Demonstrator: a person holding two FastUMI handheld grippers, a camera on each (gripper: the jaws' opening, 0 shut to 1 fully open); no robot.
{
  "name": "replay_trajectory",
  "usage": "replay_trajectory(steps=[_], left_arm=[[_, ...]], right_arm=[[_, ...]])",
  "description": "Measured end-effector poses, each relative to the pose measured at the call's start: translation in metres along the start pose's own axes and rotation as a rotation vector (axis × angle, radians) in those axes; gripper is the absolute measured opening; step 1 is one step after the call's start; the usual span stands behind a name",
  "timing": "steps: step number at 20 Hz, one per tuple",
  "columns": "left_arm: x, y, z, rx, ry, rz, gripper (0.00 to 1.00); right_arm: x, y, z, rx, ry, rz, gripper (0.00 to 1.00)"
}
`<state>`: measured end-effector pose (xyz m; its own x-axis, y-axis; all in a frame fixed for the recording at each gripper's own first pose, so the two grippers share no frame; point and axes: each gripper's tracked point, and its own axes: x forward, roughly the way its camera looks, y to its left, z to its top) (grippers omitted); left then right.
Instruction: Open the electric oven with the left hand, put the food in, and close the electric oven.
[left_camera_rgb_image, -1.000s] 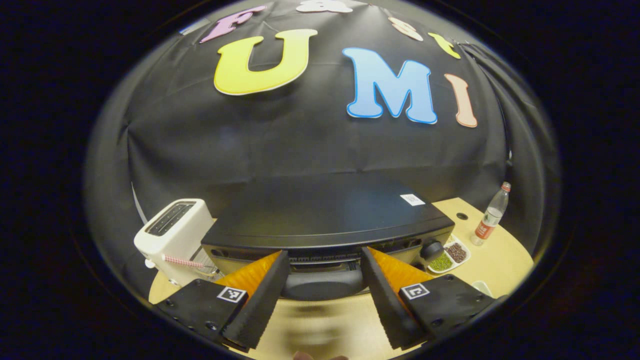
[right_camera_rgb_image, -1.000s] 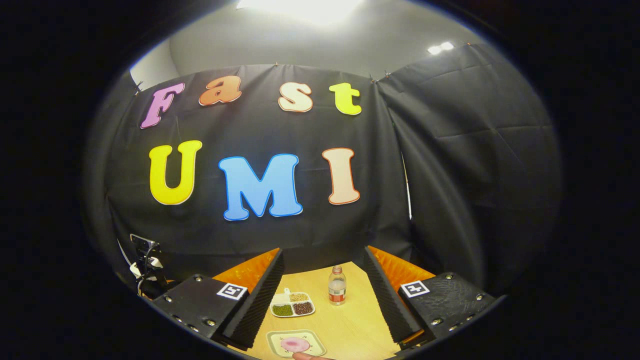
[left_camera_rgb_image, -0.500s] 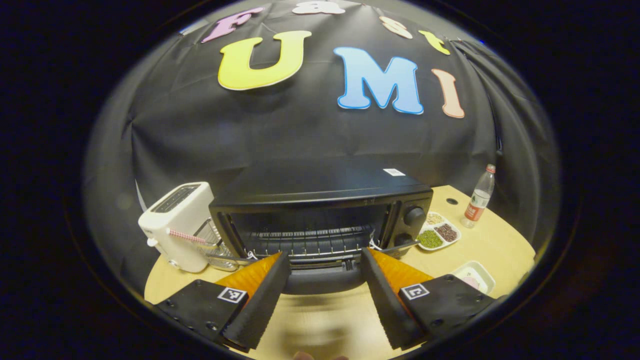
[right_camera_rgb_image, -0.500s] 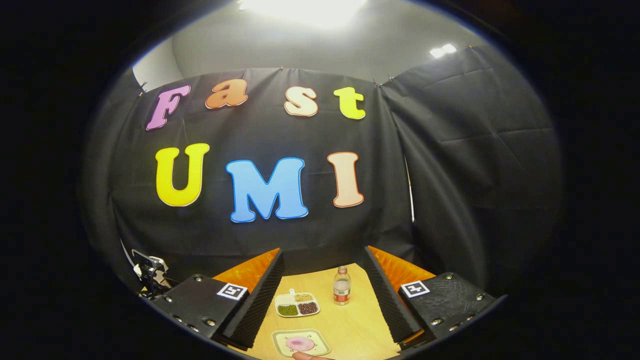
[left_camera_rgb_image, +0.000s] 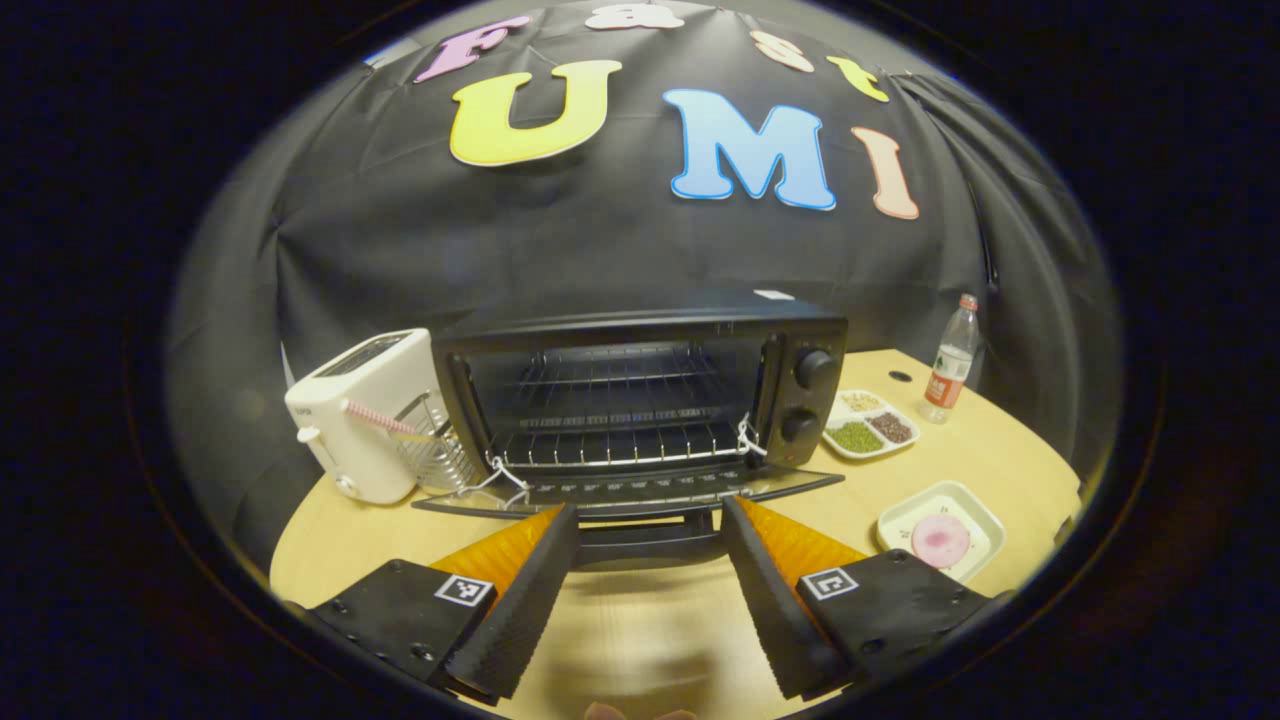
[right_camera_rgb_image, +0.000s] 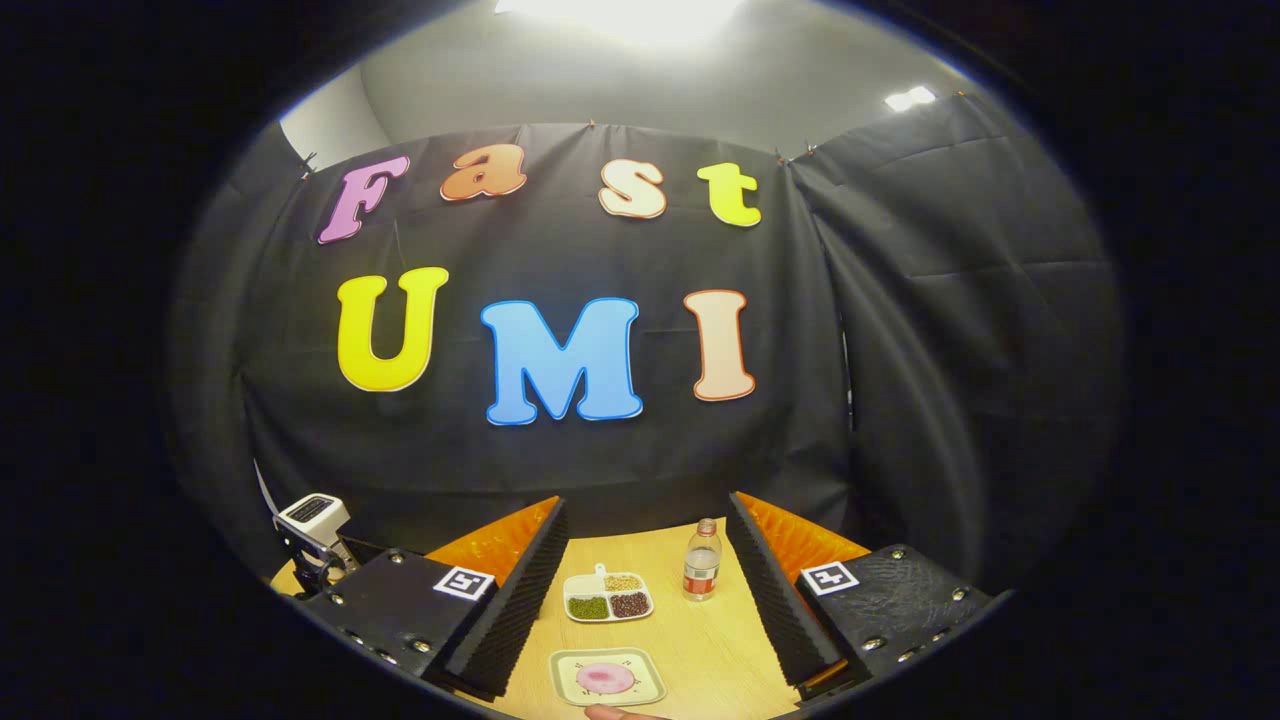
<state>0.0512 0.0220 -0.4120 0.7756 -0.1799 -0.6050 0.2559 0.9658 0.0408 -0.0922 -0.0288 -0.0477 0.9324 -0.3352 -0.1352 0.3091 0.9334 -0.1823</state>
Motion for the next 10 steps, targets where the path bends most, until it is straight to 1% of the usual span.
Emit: replay_trajectory(steps=[1,2,3,5,6,7,8,10], left_arm=[[-0.002,0.0,-0.009,-0.013,0.018,0.01,1.0],[-0.005,0.004,-0.009,-0.025,0.008,0.033,0.96],[-0.011,0.01,-0.002,-0.041,-0.011,0.056,1.0],[-0.024,0.015,0.022,-0.078,-0.061,0.076,1.0],[-0.032,0.017,0.041,-0.091,-0.101,0.081,1.0],[-0.04,0.019,0.06,-0.1,-0.137,0.085,0.96],[-0.049,0.021,0.08,-0.102,-0.17,0.09,1.0],[-0.069,0.023,0.12,-0.099,-0.242,0.093,1.0]], right_arm=[[0.004,0.0,0.002,0.0,0.002,0.016,0.96],[0.007,-0.001,0.006,-0.007,-0.002,0.029,0.96],[0.01,-0.004,0.01,-0.016,-0.009,0.035,0.96],[0.017,-0.013,0.013,-0.02,-0.011,0.036,0.96],[0.021,-0.016,0.006,-0.015,0.009,0.035,0.96],[0.026,-0.018,-0.004,-0.007,0.043,0.043,0.96],[0.032,-0.019,-0.017,-0.004,0.094,0.052,0.96],[0.039,-0.016,-0.049,-0.004,0.214,0.099,0.96]])
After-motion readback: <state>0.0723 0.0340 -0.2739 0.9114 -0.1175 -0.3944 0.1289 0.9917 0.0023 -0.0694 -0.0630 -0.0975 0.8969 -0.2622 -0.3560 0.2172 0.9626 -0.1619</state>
